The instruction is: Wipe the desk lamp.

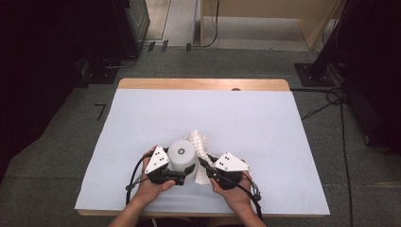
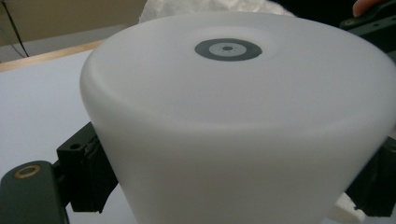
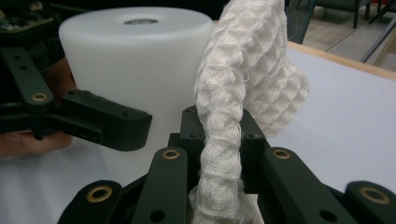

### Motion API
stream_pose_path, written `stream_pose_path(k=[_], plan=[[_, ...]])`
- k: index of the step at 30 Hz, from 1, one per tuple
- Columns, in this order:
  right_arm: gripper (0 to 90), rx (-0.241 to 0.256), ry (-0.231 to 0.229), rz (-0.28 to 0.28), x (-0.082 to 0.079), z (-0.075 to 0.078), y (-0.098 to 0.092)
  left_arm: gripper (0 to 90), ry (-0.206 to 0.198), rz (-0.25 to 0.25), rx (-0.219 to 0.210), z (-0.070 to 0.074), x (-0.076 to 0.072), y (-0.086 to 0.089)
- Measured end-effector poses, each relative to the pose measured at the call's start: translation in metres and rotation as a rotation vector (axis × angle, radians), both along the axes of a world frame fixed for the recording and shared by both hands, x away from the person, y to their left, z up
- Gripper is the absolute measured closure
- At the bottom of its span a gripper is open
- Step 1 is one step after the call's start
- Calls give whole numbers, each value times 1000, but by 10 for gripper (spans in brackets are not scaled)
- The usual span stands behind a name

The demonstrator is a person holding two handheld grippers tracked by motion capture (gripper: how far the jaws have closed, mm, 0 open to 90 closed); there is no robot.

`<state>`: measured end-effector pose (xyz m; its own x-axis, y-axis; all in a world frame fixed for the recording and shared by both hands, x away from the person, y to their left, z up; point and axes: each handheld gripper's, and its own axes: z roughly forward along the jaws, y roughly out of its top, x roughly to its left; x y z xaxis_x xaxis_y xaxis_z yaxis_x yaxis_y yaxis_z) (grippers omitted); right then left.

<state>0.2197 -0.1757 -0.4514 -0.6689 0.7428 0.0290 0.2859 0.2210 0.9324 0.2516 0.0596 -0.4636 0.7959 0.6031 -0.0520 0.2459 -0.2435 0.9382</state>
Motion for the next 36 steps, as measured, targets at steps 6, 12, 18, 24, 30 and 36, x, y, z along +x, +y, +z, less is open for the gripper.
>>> stream_pose_path(k=[6,12,18,24,30,36], plan=[[778,2,4,-14,1,0,-3,85,-14,62,40,-7,5,4],[778,14,33,-48,6,-4,-11,84,-14,71,54,-12,8,6],[778,16,45,-56,9,-8,-14,73,-39,114,72,-12,4,1],[778,11,46,-54,9,-10,-12,50,-20,252,65,-11,-7,-10],[777,5,49,-47,9,-12,-9,81,-22,302,106,-11,-11,-18],[777,7,40,-42,7,-10,-7,85,25,177,-3,-5,-4,-2]])
